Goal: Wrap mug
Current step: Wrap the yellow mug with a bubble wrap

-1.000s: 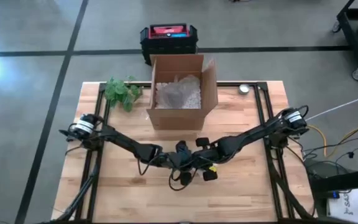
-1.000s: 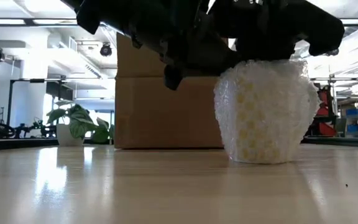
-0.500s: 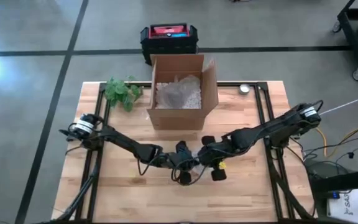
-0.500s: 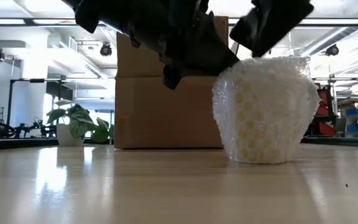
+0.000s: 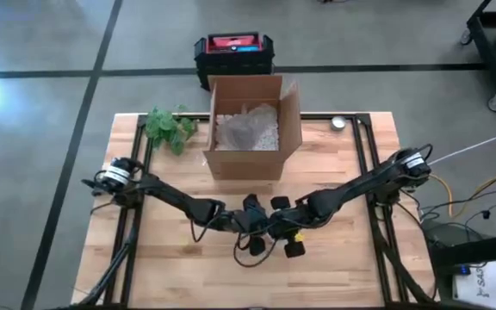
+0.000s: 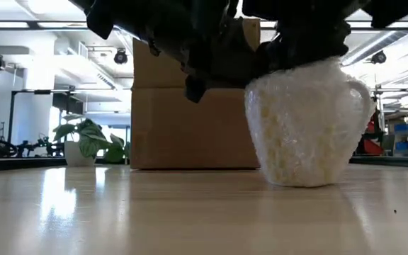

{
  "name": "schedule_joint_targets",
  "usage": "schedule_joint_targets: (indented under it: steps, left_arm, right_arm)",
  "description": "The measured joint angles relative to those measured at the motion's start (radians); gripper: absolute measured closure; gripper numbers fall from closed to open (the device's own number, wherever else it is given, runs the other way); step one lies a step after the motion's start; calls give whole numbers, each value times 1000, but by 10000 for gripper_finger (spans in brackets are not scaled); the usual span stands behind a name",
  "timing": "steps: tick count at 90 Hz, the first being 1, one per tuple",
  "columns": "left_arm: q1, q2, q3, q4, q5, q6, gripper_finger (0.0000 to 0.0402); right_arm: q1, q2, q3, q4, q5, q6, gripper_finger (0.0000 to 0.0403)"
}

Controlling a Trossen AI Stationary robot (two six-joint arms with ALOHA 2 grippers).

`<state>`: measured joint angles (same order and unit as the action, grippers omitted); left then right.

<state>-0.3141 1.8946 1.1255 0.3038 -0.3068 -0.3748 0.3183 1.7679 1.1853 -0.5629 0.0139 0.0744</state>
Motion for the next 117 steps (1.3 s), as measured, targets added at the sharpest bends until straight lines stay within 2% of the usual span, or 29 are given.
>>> schedule_joint_targets:
  steps: [33,60,66,74,82,117]
  left_arm:
    - [-1,0,0,-2,1,-2,401]
    - [-2,2,0,8,11,-4,402]
    - [-2,2,0,6,11,-4,402]
    - [-2,2,0,8,11,-4,402]
    - [-2,2,0,10,12,-4,402]
    - [-2,2,0,13,14,-4,402]
  right_arm:
    - [5,7,-12,44,-15,30,403]
    - [2,-163,28,-76,-6,36,403]
    - [-6,-209,31,-97,28,37,403]
    - [-15,-243,20,-111,156,63,403]
    - [-25,-243,5,-111,233,85,403]
    - [-25,-154,-44,23,196,88,403]
